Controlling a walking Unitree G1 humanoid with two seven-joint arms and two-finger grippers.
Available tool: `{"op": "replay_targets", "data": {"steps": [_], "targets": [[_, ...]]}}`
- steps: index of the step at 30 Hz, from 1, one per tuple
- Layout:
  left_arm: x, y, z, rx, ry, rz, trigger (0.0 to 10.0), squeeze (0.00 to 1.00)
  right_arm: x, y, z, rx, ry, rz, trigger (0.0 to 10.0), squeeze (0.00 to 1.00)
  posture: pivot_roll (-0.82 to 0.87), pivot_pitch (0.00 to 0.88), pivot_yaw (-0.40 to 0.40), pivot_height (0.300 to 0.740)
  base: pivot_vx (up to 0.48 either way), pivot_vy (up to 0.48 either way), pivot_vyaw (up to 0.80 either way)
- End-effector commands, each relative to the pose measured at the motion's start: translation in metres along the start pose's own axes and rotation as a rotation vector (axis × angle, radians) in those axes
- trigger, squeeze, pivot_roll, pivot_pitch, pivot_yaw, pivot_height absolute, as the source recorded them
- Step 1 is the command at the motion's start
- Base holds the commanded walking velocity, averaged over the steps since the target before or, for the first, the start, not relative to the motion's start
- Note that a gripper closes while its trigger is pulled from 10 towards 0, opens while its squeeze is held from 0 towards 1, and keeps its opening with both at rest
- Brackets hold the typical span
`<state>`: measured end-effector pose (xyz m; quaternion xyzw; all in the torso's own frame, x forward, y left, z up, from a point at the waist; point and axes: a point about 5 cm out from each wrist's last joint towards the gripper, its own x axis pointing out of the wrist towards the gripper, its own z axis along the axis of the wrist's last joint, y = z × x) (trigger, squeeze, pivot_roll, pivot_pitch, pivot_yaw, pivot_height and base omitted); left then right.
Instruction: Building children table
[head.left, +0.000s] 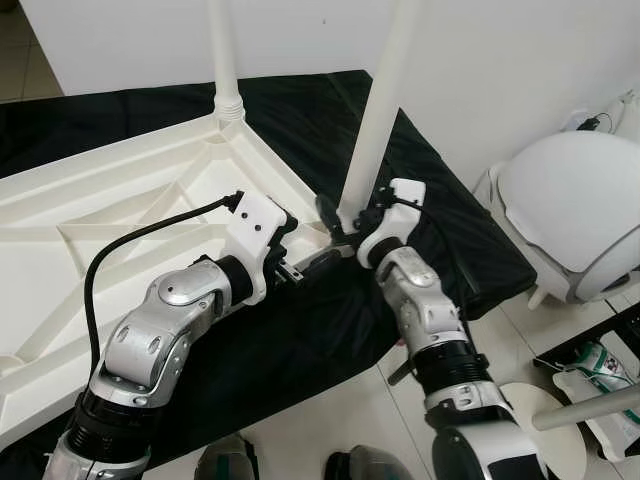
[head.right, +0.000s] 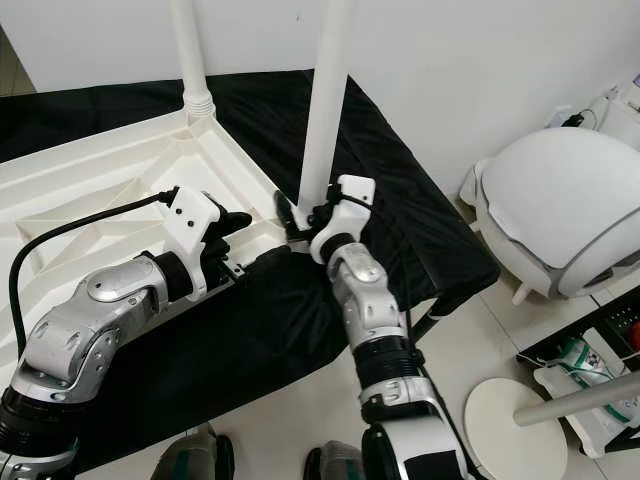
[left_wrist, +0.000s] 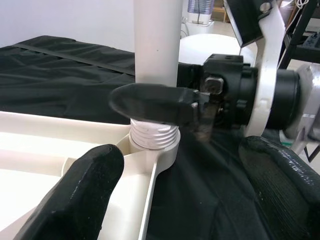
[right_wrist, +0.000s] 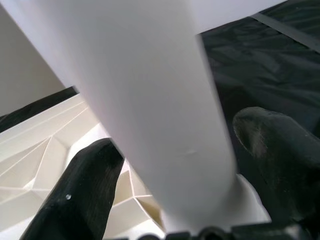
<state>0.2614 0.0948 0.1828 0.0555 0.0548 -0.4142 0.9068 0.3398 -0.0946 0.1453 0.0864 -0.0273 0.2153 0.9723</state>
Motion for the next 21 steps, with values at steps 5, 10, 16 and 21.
{"op": "replay_targets", "data": {"steps": [5, 10, 16, 21], "targets": [[0.003, 0.000, -0.001, -0.001, 0.005, 0.001, 10.0, 0.00, 0.002, -0.024, 0.007, -0.068, 0.032, 0.112, 10.0, 0.00, 0.00, 0.000, -0.066, 0.740, 0.000, 0.000, 0.00], [0.003, 0.001, 0.000, 0.001, 0.004, 0.004, 10.0, 0.00, 0.006, -0.032, 0.010, -0.154, 0.054, 0.217, 10.0, 0.00, 0.01, 0.000, -0.063, 0.740, 0.000, 0.000, 0.00], [0.002, 0.003, 0.001, 0.002, 0.000, 0.016, 10.0, 0.00, 0.011, -0.036, 0.005, -0.186, 0.113, 0.311, 10.0, 0.00, 0.02, 0.000, -0.064, 0.740, 0.000, 0.000, 0.00], [0.001, 0.004, 0.002, 0.001, -0.002, 0.022, 10.0, 0.00, 0.015, -0.037, 0.004, -0.218, 0.134, 0.334, 10.0, 0.00, 0.02, 0.000, -0.064, 0.740, 0.000, 0.000, 0.00]]}}
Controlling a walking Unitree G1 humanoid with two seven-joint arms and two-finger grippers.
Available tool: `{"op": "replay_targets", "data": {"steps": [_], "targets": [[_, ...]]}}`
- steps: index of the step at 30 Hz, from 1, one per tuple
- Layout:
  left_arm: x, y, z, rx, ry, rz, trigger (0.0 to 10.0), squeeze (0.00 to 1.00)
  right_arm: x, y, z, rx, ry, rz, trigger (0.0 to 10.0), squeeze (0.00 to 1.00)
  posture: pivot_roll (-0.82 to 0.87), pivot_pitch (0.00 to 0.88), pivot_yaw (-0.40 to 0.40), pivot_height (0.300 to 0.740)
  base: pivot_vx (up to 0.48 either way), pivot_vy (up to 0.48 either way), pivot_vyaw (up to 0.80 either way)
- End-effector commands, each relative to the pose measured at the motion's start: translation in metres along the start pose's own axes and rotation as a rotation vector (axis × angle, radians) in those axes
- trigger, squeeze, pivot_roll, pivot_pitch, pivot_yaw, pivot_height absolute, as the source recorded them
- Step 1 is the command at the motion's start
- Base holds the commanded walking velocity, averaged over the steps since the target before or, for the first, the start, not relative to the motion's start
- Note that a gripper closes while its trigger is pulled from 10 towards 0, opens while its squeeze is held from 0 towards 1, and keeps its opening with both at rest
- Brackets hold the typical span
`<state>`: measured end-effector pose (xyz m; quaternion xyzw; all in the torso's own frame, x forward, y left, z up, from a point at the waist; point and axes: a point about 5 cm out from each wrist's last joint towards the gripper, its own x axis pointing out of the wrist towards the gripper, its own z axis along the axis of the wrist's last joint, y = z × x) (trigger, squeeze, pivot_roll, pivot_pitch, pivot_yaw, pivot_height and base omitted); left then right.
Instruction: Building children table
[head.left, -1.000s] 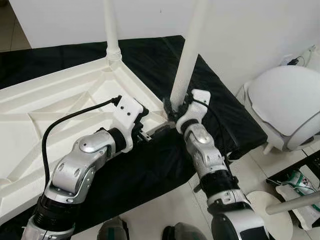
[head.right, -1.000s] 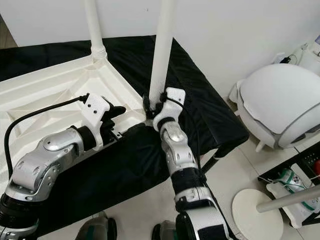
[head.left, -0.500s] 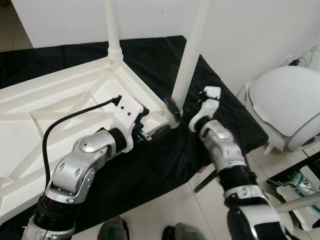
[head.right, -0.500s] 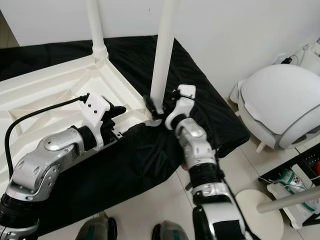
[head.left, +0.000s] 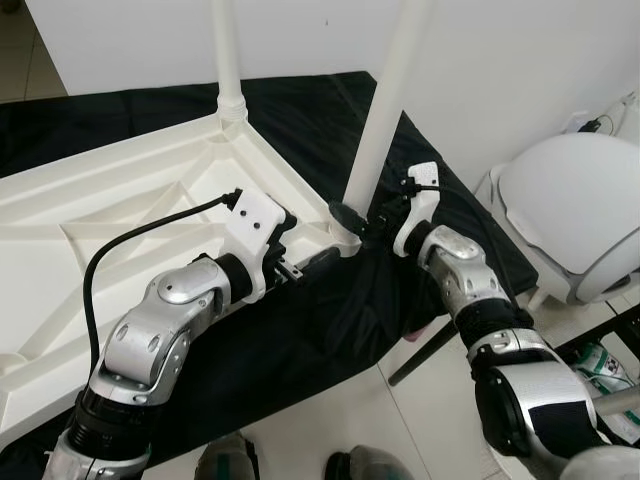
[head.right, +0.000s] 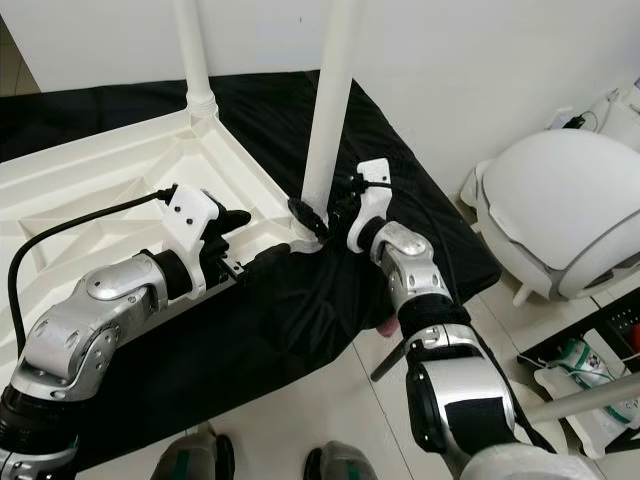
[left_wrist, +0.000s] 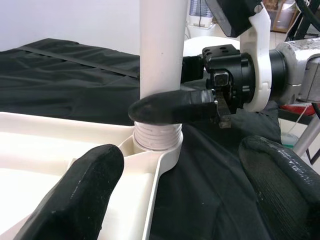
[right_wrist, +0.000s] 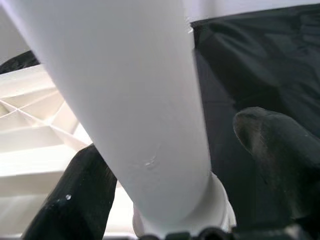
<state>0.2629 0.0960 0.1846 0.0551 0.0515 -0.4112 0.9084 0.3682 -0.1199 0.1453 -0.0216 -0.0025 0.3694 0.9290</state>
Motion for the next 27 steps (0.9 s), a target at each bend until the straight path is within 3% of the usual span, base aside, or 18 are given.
{"op": "replay_targets", "data": {"steps": [1, 4, 5, 6, 7, 8, 10, 11, 27], "targets": [[0.001, 0.002, 0.000, -0.001, 0.004, 0.015, 10.0, 0.00, 0.000, -0.002, 0.000, -0.037, 0.020, 0.014, 10.0, 0.00, 0.02, 0.000, -0.064, 0.740, 0.000, 0.000, 0.00], [0.001, 0.002, 0.000, 0.000, 0.004, 0.017, 10.0, 0.00, 0.004, -0.003, 0.001, -0.034, 0.022, 0.013, 9.9, 0.00, 0.03, 0.000, -0.061, 0.740, 0.000, 0.000, 0.00], [0.001, 0.002, 0.001, 0.001, 0.003, 0.017, 10.0, 0.00, 0.006, -0.003, 0.001, -0.039, 0.023, 0.008, 8.3, 0.00, 0.03, 0.000, -0.061, 0.740, 0.000, 0.000, 0.00], [0.001, 0.002, 0.001, 0.001, 0.003, 0.017, 10.0, 0.00, 0.006, -0.003, 0.001, -0.039, 0.023, 0.008, 8.3, 0.00, 0.03, 0.000, -0.061, 0.740, 0.000, 0.000, 0.00], [0.001, 0.003, 0.001, 0.002, 0.003, 0.018, 10.0, 0.00, 0.007, -0.003, 0.002, -0.048, 0.027, 0.010, 6.8, 0.00, 0.03, 0.000, -0.061, 0.740, 0.000, 0.000, 0.00], [0.001, 0.003, 0.001, 0.003, 0.003, 0.018, 10.0, 0.00, 0.008, -0.003, 0.002, -0.057, 0.031, 0.008, 3.1, 0.00, 0.03, 0.000, -0.059, 0.740, 0.000, 0.000, 0.00], [0.001, 0.003, 0.001, 0.004, 0.004, 0.018, 10.0, 0.00, 0.009, -0.003, 0.002, -0.062, 0.034, 0.007, 3.1, 0.00, 0.03, 0.000, -0.059, 0.740, 0.000, 0.000, 0.00], [0.001, 0.003, 0.001, 0.004, 0.004, 0.017, 10.0, 0.00, 0.009, -0.003, 0.002, -0.074, 0.036, 0.010, 0.0, 0.00, 0.03, 0.000, -0.059, 0.740, 0.000, 0.000, 0.00], [0.001, 0.001, 0.001, -0.002, 0.004, 0.014, 10.0, 0.00, -0.001, -0.004, -0.012, -0.069, 0.045, 0.011, 0.0, 0.00, 0.02, 0.003, -0.058, 0.740, 0.000, 0.000, 0.00]]}}
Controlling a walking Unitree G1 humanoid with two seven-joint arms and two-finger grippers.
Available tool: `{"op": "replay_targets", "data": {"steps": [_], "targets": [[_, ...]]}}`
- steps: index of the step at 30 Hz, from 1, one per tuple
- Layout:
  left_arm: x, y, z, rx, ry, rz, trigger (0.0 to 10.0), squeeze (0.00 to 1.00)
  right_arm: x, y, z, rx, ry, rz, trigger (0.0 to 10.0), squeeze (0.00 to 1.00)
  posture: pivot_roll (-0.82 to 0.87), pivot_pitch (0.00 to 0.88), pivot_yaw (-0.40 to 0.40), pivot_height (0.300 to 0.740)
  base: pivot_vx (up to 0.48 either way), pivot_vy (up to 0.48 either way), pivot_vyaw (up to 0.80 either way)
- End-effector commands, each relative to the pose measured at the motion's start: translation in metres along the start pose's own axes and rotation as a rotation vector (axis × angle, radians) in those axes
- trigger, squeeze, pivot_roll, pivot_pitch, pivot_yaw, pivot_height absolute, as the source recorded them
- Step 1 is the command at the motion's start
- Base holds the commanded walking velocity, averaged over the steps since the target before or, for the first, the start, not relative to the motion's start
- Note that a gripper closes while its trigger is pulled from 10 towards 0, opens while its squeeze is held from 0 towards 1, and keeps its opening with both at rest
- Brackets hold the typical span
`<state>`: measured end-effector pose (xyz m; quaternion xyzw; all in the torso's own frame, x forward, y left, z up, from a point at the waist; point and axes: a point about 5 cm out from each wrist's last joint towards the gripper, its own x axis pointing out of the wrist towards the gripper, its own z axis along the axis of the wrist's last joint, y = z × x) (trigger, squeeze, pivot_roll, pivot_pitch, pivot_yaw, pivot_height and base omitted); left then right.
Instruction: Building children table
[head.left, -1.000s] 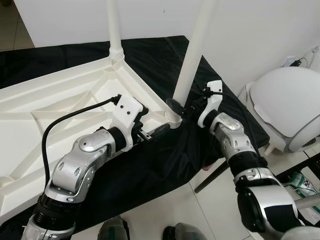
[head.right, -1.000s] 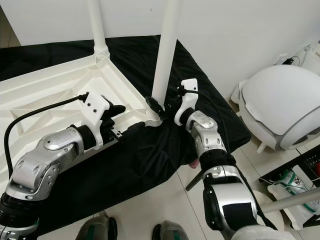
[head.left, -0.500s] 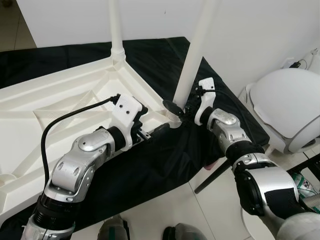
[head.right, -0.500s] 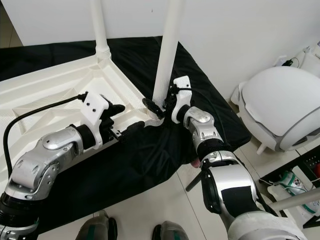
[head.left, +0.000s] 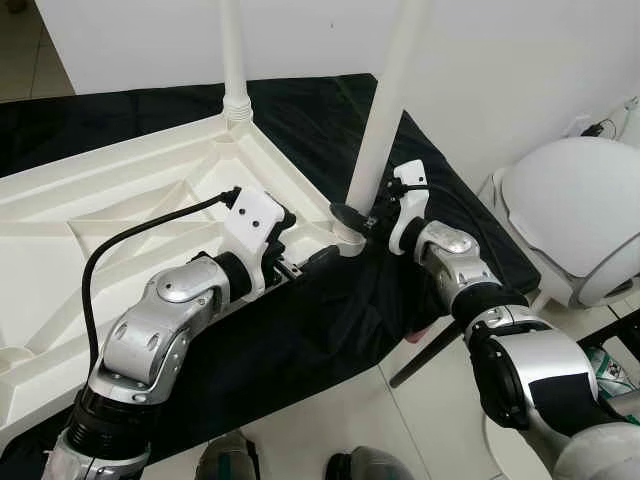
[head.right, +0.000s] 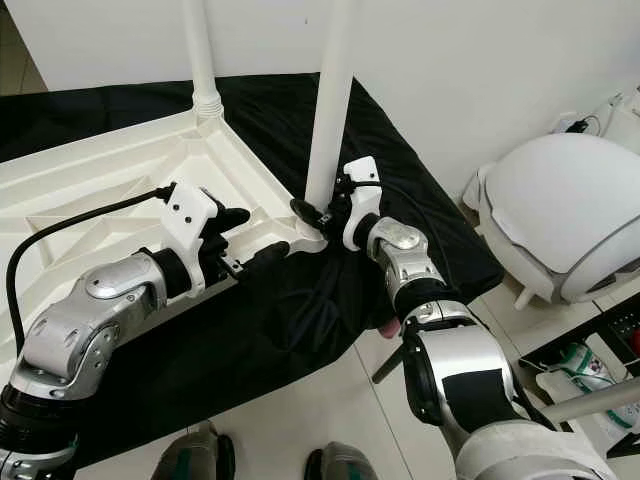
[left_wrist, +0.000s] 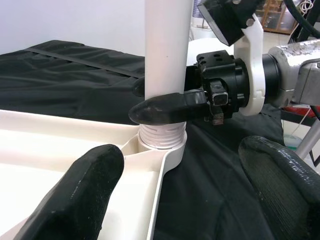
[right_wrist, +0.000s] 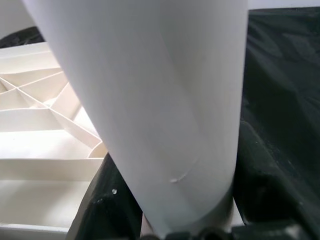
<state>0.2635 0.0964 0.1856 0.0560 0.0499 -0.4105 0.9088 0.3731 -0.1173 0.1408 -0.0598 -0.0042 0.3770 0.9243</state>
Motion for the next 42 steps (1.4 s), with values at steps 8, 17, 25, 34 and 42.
{"op": "replay_targets", "data": {"steps": [8, 17, 25, 34, 42], "targets": [[0.001, -0.001, -0.001, -0.009, 0.010, 0.001, 10.0, 0.00, -0.009, 0.003, -0.012, 0.051, -0.012, -0.023, 10.0, 0.00, 0.01, 0.019, -0.052, 0.740, 0.000, 0.000, 0.00], [0.000, -0.003, -0.002, -0.015, 0.016, -0.008, 10.0, 0.00, 0.001, 0.013, 0.003, 0.119, -0.131, -0.239, 10.0, 0.00, 0.01, 0.026, -0.051, 0.740, 0.000, 0.000, 0.00], [0.000, -0.005, -0.003, -0.015, 0.019, -0.016, 10.0, 0.00, 0.005, 0.023, 0.003, 0.177, -0.121, -0.530, 10.0, 0.00, 0.01, 0.015, -0.058, 0.740, 0.000, 0.000, 0.00], [0.002, -0.007, -0.003, -0.014, 0.018, -0.025, 10.0, 0.00, 0.009, 0.064, 0.009, 0.248, -0.138, -0.543, 10.0, 0.00, 0.01, 0.002, -0.066, 0.740, 0.000, 0.000, 0.00], [0.002, -0.007, -0.004, -0.012, 0.020, -0.027, 10.0, 0.00, 0.002, 0.062, 0.013, 0.216, -0.120, -0.557, 10.0, 0.00, 0.01, 0.000, -0.073, 0.740, 0.000, 0.000, 0.00]]}}
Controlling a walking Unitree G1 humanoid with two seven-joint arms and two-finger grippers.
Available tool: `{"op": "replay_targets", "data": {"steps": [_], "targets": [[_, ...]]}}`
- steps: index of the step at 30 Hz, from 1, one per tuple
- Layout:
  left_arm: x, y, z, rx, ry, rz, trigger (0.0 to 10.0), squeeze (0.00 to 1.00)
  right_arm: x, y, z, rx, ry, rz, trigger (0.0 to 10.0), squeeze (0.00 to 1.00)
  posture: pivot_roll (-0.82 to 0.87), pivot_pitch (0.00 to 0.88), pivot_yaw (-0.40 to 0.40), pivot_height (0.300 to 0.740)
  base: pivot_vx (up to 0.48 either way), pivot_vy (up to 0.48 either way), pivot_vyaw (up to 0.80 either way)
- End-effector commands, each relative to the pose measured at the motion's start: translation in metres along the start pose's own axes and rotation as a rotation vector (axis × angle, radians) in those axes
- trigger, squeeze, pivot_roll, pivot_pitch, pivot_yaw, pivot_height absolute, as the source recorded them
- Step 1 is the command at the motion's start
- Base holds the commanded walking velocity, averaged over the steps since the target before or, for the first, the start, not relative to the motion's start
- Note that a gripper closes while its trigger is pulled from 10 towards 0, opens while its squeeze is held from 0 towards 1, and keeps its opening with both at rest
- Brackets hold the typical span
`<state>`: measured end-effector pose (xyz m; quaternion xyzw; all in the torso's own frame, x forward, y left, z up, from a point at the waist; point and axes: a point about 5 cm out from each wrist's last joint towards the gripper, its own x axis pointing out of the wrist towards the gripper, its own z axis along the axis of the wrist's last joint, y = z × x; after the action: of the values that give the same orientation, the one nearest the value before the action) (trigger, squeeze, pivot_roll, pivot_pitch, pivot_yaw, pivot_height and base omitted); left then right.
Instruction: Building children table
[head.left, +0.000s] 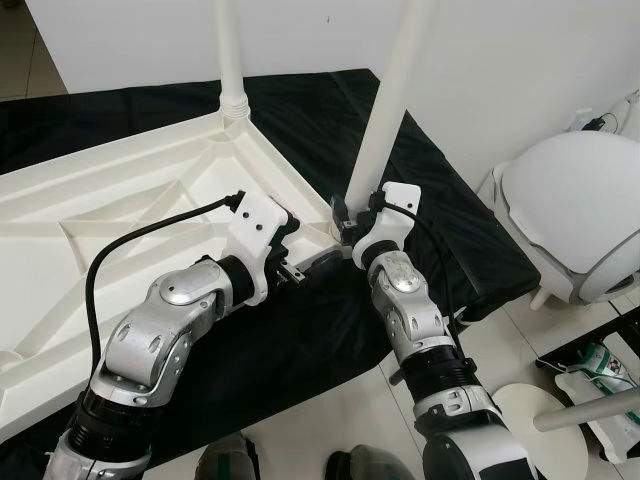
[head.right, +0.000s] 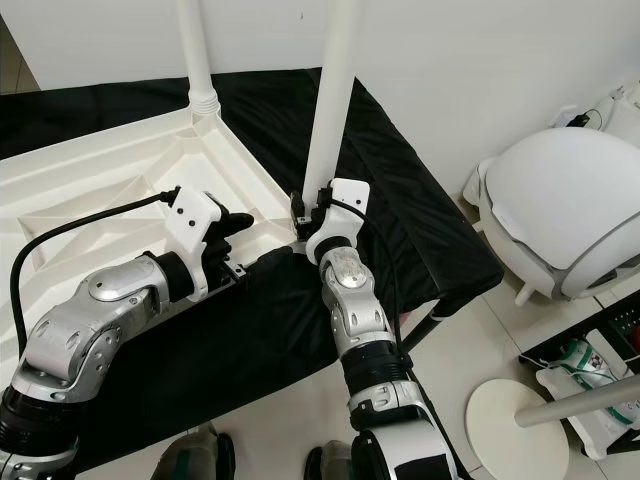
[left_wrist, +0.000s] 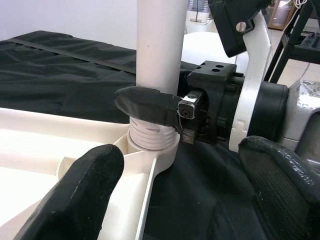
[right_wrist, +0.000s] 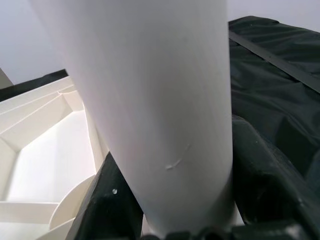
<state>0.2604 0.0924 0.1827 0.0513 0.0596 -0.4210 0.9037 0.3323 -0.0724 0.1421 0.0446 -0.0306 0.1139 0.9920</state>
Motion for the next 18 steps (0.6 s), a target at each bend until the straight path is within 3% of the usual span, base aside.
{"op": "replay_targets", "data": {"steps": [1, 2, 3, 4, 5, 10, 16, 17, 18], "targets": [[0.001, -0.002, -0.002, 0.002, 0.006, 0.000, 10.0, 0.00, -0.003, 0.003, 0.005, 0.035, -0.014, -0.009, 10.0, 0.00, 0.01, 0.000, -0.074, 0.740, 0.000, 0.000, 0.00], [0.001, -0.002, -0.002, 0.002, 0.006, 0.000, 10.0, 0.00, -0.003, 0.003, 0.005, 0.035, -0.014, -0.009, 10.0, 0.00, 0.01, 0.000, -0.074, 0.740, 0.000, 0.000, 0.00], [0.001, -0.002, -0.002, 0.002, 0.006, 0.001, 10.0, 0.00, -0.004, 0.001, 0.006, 0.034, -0.013, -0.015, 10.0, 0.53, 0.01, 0.000, -0.074, 0.740, 0.000, 0.000, 0.00], [0.001, -0.002, -0.002, 0.002, 0.006, 0.001, 10.0, 0.00, -0.004, 0.001, 0.006, 0.034, -0.013, -0.015, 10.0, 0.53, 0.01, 0.000, -0.074, 0.740, 0.000, 0.000, 0.00], [0.001, -0.002, -0.002, 0.001, 0.005, 0.003, 10.0, 0.00, -0.005, -0.003, 0.007, 0.044, -0.009, -0.018, 10.0, 1.00, 0.01, 0.000, -0.073, 0.740, 0.000, 0.000, 0.00], [0.001, -0.002, -0.002, 0.001, 0.005, 0.002, 10.0, 0.00, -0.005, -0.005, 0.009, 0.056, -0.017, -0.002, 10.0, 1.00, 0.01, 0.000, -0.071, 0.740, 0.000, 0.000, 0.00], [0.002, 0.000, 0.000, 0.006, 0.003, 0.002, 10.0, 0.00, 0.001, -0.019, 0.010, -0.028, 0.012, 0.219, 10.0, 1.00, 0.00, 0.000, -0.066, 0.740, 0.000, 0.000, 0.00], [0.002, -0.001, 0.000, 0.004, 0.000, -0.002, 10.0, 0.00, 0.002, -0.023, 0.009, -0.040, 0.022, 0.276, 10.0, 0.28, 0.00, 0.000, -0.067, 0.740, 0.000, 0.000, 0.00], [0.002, 0.000, 0.001, 0.006, -0.002, -0.004, 10.0, 0.00, 0.003, -0.026, 0.008, -0.054, 0.035, 0.314, 10.0, 0.00, 0.00, 0.000, -0.067, 0.740, 0.000, 0.000, 0.00]]}}
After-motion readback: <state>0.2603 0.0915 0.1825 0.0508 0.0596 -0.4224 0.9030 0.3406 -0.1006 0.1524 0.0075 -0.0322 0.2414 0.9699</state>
